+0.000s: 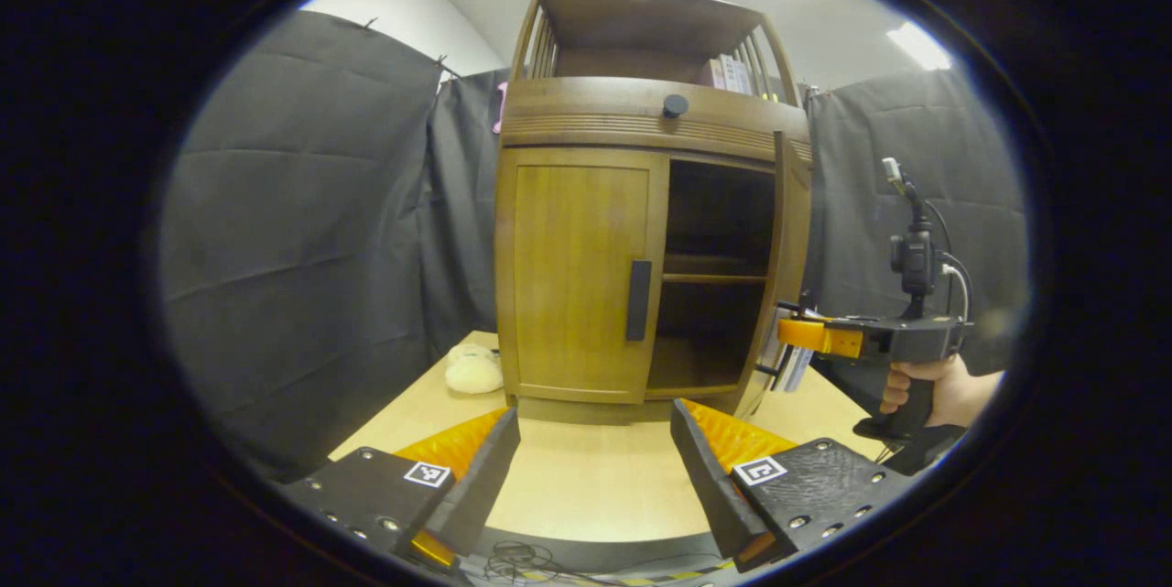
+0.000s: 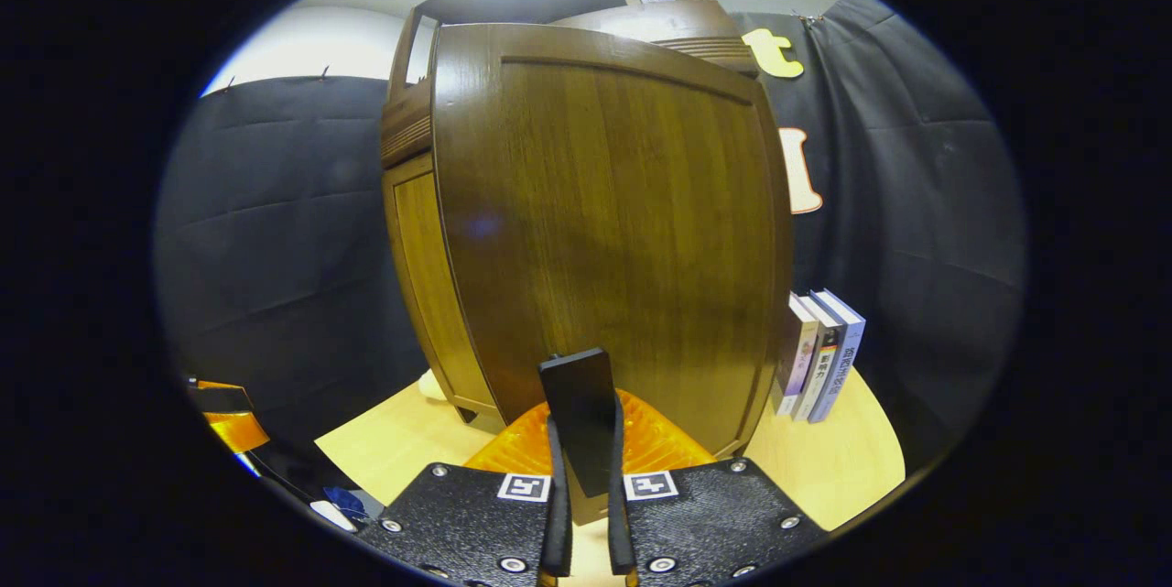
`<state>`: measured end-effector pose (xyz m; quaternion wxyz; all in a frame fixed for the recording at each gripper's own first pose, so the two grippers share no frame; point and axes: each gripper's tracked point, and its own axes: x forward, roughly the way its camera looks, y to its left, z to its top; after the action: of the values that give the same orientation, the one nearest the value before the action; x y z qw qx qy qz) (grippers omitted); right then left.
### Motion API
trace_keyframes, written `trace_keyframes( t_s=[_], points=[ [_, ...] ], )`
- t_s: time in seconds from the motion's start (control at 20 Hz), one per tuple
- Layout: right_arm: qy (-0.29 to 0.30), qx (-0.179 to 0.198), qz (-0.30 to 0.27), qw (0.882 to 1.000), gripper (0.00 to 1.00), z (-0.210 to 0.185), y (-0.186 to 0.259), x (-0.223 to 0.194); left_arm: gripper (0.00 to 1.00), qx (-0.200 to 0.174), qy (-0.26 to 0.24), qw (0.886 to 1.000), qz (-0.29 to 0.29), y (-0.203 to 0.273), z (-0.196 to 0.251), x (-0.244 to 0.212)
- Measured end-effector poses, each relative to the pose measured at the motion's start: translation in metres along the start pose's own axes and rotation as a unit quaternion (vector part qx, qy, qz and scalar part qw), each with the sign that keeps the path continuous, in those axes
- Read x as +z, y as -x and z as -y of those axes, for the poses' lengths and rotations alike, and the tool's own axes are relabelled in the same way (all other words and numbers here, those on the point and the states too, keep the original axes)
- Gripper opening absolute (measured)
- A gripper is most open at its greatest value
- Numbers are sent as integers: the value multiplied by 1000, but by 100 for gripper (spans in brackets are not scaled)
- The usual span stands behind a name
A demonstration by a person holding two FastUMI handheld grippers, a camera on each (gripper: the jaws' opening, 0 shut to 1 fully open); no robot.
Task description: Open the right door of the double-door shoe cabinet with the right hand, and open the left door with the left hand.
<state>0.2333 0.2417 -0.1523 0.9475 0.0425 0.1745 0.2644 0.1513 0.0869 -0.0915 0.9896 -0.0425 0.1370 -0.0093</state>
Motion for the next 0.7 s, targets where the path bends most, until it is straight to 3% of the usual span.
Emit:
trace_keyframes(
  t_s=[0.05,0.1,0.2,0.25,0.3,0.5,0.7],
  points=[
    [1,2,0,1000,14,1,0,3,90,3,-2,1000,-1,2,-2,-1],
    [1,5,0,1000,14,3,3,1,95,7,-5,1000,-2,3,-3,-1],
    [2,12,-1,1000,16,10,11,0,95,13,-10,1000,-2,5,-6,-3],
    [3,17,-1,1000,15,17,20,-3,89,17,-11,1000,-4,7,-6,-6],
    [5,20,-2,1000,15,24,27,-3,100,20,-11,1000,-7,9,-7,-7],
    [9,26,0,1000,15,46,44,0,90,30,-6,1000,-3,12,-5,-8],
    [7,37,4,999,15,68,57,-1,92,39,-7,999,6,11,-5,-7]
  ],
)
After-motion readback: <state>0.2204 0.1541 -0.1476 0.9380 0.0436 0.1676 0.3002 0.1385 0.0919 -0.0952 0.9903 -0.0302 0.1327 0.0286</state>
